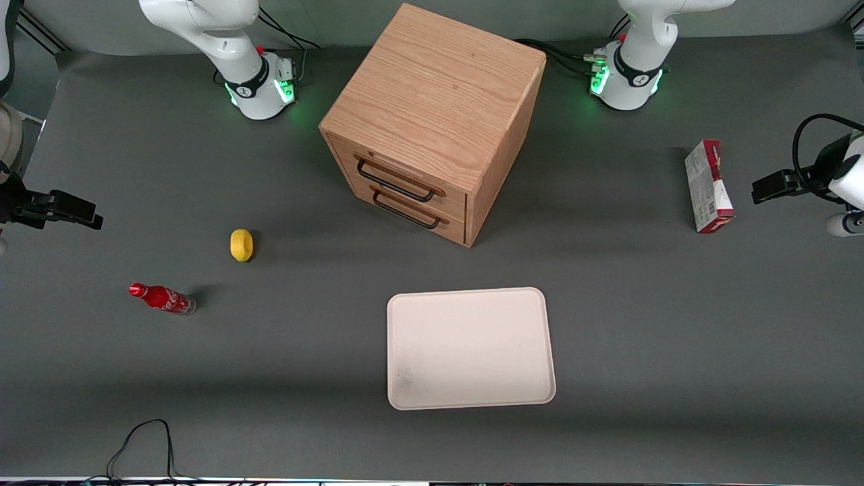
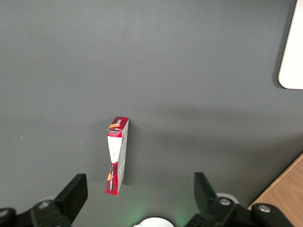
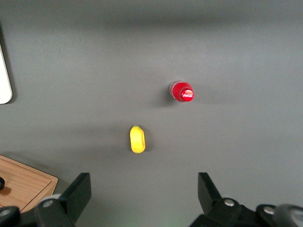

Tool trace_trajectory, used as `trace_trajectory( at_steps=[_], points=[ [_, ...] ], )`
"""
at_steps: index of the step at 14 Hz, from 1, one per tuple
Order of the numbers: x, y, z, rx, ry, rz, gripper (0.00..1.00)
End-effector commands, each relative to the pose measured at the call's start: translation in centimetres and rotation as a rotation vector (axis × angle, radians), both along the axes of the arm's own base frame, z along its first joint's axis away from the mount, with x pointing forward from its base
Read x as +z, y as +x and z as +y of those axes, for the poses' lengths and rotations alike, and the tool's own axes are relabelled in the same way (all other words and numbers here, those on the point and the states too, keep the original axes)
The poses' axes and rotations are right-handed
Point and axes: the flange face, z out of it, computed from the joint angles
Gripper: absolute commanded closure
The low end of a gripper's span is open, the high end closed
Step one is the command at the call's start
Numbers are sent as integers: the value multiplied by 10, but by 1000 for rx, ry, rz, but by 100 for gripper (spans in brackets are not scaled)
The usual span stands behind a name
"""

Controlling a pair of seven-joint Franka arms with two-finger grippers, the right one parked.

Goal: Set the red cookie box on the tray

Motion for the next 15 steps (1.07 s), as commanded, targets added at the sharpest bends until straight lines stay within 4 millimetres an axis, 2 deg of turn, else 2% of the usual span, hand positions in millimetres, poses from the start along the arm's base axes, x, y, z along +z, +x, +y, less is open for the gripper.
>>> trace_trajectory(
  at_steps=[1,7,13,15],
  points=[
    [11,6,-8,-12,21,7,0],
    [19,9,-5,-30,-13,-21,0],
    [17,3,-1,-77,-24,22,0],
    [16,1,16,-53,-27,32,0]
  ],
)
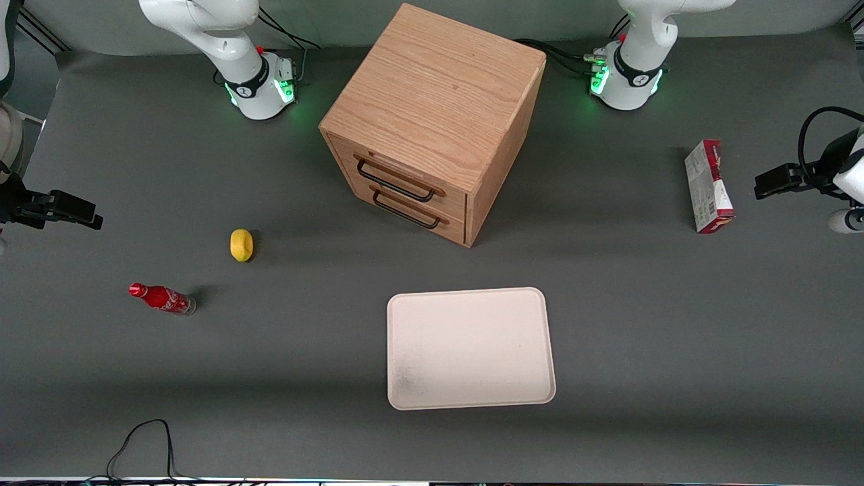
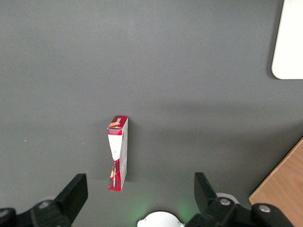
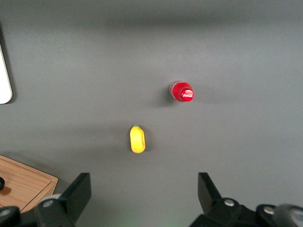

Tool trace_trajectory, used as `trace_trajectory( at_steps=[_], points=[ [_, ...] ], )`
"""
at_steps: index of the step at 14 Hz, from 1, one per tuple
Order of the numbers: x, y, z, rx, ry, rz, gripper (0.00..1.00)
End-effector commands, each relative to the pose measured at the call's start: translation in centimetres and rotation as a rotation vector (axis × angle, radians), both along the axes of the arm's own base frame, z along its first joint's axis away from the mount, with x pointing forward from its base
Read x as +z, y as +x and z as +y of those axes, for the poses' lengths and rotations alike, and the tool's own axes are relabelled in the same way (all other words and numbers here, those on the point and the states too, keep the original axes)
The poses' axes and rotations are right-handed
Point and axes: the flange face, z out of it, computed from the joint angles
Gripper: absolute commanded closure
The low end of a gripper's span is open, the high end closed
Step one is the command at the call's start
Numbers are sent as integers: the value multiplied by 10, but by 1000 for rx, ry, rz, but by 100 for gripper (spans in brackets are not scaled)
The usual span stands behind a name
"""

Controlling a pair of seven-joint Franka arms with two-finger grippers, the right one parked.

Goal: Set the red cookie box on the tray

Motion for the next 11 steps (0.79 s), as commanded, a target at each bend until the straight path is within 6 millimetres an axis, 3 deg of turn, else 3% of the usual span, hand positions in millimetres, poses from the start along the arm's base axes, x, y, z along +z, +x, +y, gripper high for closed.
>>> trace_trajectory(
  at_steps=[1,5,7,9,11],
  points=[
    [5,-1,28,8,-17,16,0],
    [7,-21,104,17,-46,60,0],
    [12,-45,167,-12,-77,75,0],
    [19,-70,214,-27,-87,80,0],
    [19,-81,233,-39,-90,88,0]
  ],
)
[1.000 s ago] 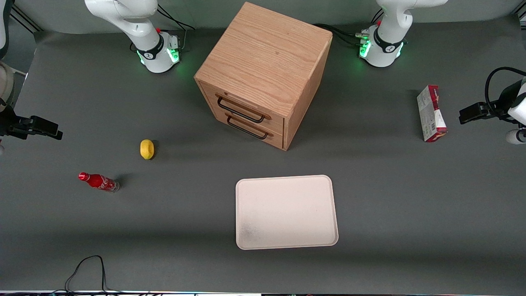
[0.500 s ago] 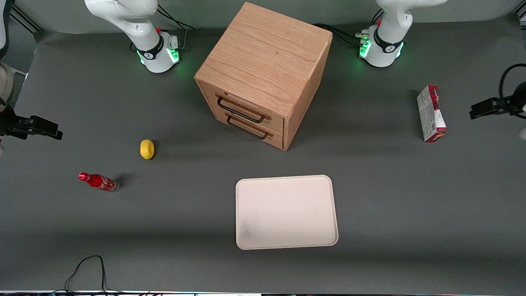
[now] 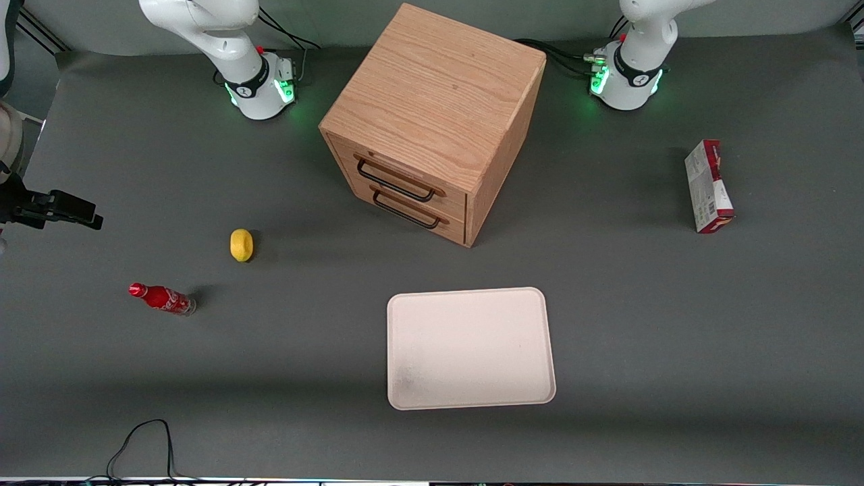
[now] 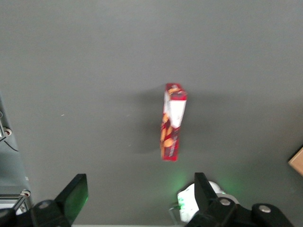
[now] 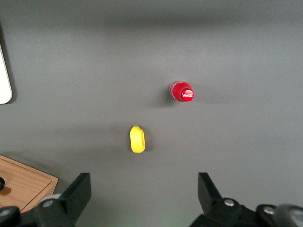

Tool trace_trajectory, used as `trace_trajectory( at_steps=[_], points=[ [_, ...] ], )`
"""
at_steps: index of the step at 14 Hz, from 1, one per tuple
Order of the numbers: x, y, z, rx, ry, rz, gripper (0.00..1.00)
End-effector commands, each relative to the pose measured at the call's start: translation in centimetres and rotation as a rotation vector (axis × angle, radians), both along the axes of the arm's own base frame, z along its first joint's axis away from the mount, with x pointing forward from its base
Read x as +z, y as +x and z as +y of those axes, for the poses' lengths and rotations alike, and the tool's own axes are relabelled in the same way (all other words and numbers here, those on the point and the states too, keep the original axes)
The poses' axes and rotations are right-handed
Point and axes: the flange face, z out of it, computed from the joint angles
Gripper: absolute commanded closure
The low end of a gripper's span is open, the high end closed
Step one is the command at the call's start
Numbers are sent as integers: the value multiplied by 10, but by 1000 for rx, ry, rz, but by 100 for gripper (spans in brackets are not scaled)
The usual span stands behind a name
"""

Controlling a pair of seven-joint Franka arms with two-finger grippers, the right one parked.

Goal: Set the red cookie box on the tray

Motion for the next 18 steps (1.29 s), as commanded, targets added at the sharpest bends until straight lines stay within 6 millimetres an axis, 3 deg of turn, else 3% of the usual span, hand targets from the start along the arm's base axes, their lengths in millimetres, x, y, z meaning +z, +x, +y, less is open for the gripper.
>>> trace_trajectory(
  at_steps=[1,5,8,12,14,18],
  points=[
    [5,-14,8,-19,-8,26,0],
    [-25,-16,-6,23,-5,60,0],
    [-64,-25,-45,30,21,45,0],
    [-135,-43,-79,16,41,22,0],
    [-176,-52,-85,5,34,29,0],
    [-236,-70,-93,-8,30,15,0]
  ],
)
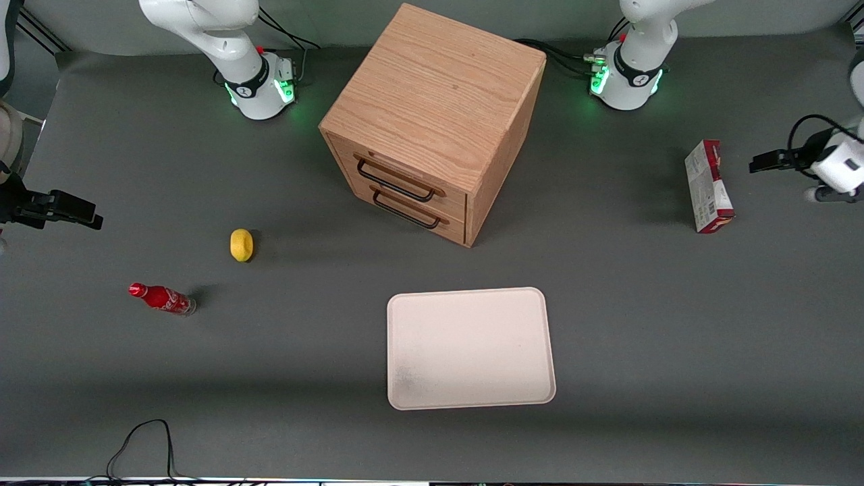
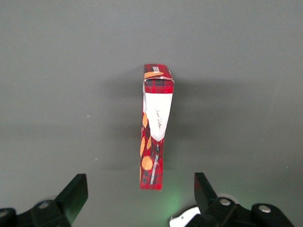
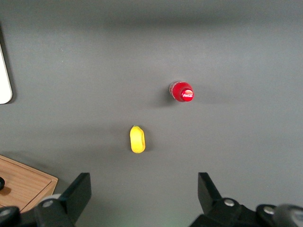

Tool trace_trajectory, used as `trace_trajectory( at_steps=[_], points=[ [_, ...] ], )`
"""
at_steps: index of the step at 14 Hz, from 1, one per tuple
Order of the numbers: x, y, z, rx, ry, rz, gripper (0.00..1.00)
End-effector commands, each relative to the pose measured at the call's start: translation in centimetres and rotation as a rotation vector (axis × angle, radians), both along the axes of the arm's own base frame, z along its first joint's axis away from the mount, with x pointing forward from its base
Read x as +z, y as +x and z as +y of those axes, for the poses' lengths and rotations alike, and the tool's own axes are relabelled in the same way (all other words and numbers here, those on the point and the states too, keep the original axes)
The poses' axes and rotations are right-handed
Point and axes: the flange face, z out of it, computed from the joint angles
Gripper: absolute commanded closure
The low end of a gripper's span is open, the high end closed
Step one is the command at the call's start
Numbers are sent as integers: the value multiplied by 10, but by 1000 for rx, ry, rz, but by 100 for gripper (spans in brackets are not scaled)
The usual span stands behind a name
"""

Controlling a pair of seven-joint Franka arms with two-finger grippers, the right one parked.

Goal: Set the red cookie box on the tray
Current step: 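Lower the open left gripper around the upright red cookie box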

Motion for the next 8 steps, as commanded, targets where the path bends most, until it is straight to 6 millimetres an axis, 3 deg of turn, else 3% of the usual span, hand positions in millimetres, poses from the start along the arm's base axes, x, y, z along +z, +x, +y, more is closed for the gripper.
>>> trace_trajectory(
  at_steps=[1,8],
  points=[
    [-32,-24,-10,-5,21,-33,0],
    [-124,-43,-20,-3,21,-92,0]
  ],
)
